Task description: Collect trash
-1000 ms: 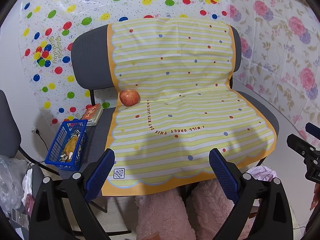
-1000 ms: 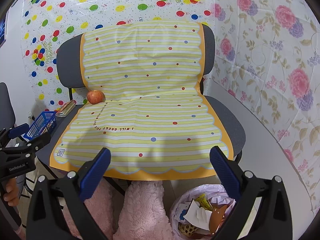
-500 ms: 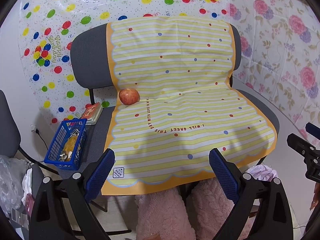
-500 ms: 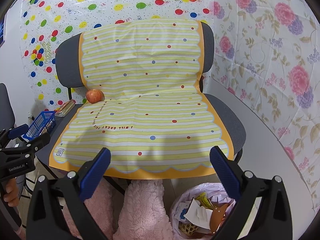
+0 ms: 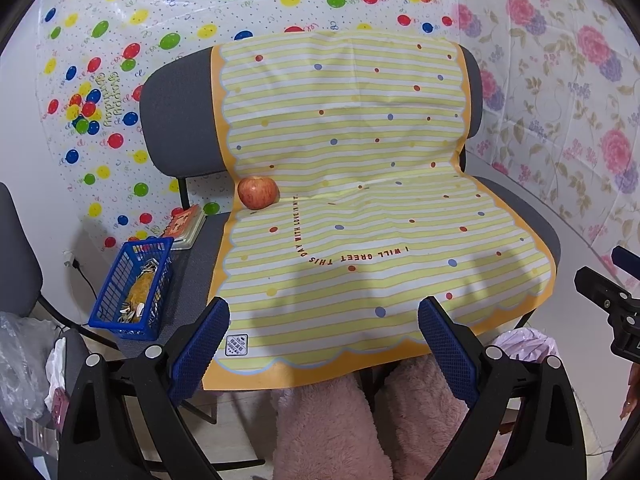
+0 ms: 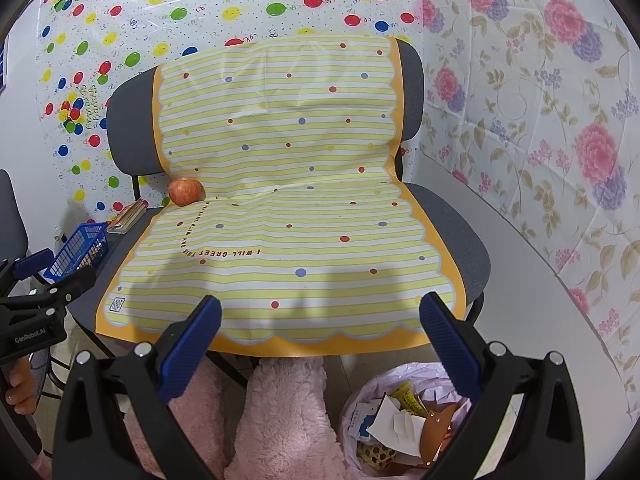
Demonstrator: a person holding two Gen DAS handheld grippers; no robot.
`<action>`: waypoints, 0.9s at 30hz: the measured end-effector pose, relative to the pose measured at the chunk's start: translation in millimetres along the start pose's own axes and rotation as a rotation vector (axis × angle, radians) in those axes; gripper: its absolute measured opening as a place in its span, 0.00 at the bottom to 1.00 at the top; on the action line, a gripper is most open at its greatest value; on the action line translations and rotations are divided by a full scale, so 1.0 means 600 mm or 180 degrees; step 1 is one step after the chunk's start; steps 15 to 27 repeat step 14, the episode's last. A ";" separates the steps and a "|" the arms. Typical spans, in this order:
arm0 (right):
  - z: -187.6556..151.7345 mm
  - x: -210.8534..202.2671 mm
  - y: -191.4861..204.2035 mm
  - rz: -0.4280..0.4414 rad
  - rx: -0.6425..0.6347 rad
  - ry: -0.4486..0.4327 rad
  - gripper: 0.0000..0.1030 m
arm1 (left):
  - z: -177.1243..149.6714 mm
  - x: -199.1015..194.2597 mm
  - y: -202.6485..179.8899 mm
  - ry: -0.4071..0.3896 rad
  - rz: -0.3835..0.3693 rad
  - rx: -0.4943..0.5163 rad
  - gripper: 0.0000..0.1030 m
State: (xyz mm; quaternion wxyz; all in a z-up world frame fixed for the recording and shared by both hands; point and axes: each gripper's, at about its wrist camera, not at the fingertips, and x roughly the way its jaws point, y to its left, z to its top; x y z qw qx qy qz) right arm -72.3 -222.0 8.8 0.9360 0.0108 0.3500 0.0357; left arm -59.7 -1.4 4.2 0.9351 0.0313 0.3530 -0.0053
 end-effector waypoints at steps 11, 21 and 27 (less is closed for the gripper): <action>0.003 0.038 -0.010 -0.0007 0.0081 0.0132 0.94 | 0.000 0.059 0.010 0.0168 -0.0023 -0.0030 0.92; 0.005 0.065 -0.019 -0.0024 0.0096 0.0201 0.94 | -0.002 0.100 0.027 0.0326 0.0011 -0.0099 0.92; 0.005 0.065 -0.019 -0.0024 0.0096 0.0201 0.94 | -0.002 0.100 0.027 0.0326 0.0011 -0.0099 0.92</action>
